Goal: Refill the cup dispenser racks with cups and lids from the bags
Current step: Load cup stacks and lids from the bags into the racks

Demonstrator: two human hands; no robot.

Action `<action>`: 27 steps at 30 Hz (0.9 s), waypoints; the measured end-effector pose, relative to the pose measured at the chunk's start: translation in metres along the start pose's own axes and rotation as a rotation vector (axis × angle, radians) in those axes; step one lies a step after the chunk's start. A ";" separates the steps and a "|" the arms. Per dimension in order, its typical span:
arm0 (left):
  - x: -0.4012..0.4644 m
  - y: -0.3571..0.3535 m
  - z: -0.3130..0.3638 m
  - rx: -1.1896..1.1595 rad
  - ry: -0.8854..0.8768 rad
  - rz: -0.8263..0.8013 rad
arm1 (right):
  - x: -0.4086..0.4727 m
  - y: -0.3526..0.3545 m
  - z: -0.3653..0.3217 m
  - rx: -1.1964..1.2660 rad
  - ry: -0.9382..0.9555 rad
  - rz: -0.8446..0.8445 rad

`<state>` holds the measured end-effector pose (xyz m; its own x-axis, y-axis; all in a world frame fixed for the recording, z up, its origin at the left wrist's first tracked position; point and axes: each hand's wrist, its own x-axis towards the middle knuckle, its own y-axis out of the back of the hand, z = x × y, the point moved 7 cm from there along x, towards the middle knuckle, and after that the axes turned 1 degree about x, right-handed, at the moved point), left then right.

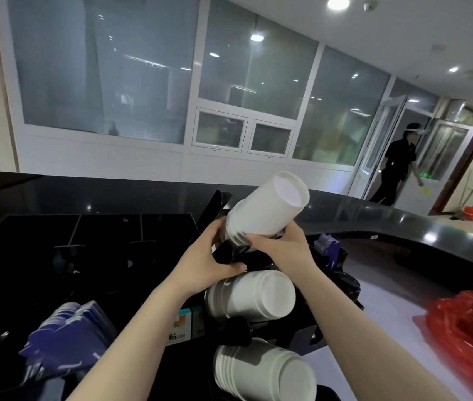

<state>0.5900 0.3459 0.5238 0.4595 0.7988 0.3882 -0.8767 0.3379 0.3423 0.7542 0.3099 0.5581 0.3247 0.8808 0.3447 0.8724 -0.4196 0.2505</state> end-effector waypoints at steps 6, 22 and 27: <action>-0.021 -0.002 0.056 -0.016 -0.209 0.013 | -0.028 0.021 -0.054 -0.001 0.195 -0.036; -0.117 -0.080 0.088 -0.308 -0.099 0.087 | -0.165 0.110 -0.057 0.340 0.174 -0.045; -0.158 -0.102 0.078 -0.240 -0.003 0.103 | -0.211 0.141 -0.031 0.359 0.149 0.060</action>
<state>0.6181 0.1463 0.4941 0.3658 0.8338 0.4135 -0.9275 0.3631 0.0884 0.7980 0.0583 0.5486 0.3451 0.8047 0.4831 0.9345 -0.3422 -0.0977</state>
